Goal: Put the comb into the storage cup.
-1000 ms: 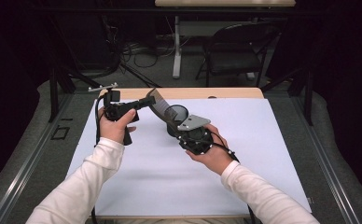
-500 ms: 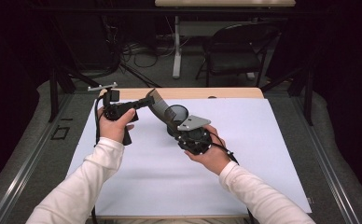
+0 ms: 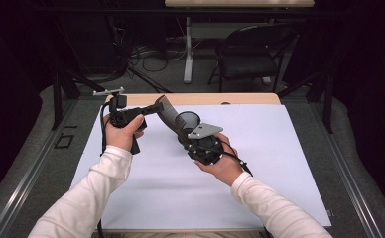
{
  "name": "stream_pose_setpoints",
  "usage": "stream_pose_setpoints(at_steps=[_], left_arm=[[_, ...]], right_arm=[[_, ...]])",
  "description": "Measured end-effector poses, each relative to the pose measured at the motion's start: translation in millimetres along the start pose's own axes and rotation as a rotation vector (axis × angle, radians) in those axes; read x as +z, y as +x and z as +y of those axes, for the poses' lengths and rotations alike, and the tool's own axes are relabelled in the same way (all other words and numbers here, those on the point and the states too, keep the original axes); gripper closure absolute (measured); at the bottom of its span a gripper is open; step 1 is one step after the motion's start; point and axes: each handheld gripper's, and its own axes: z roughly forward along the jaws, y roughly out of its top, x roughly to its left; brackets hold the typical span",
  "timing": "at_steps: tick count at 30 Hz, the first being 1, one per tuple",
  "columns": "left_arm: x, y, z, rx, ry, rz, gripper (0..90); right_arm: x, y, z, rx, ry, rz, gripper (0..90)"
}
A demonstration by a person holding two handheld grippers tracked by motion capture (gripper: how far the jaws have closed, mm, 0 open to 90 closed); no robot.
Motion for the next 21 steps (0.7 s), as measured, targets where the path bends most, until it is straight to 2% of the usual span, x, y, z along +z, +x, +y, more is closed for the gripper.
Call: stream_pose_setpoints(at_steps=[8,21], left_arm=[[0.3,-0.3,-0.6,-0.022,-0.01,0.005,84.4],[1.3,-2.2,-0.4,-0.019,-0.012,0.013,84.6]], right_arm=[[-0.4,0.0,0.0,0.004,-0.003,0.003,72.7],[-0.4,0.4,0.0,0.016,-0.003,0.008,72.6]])
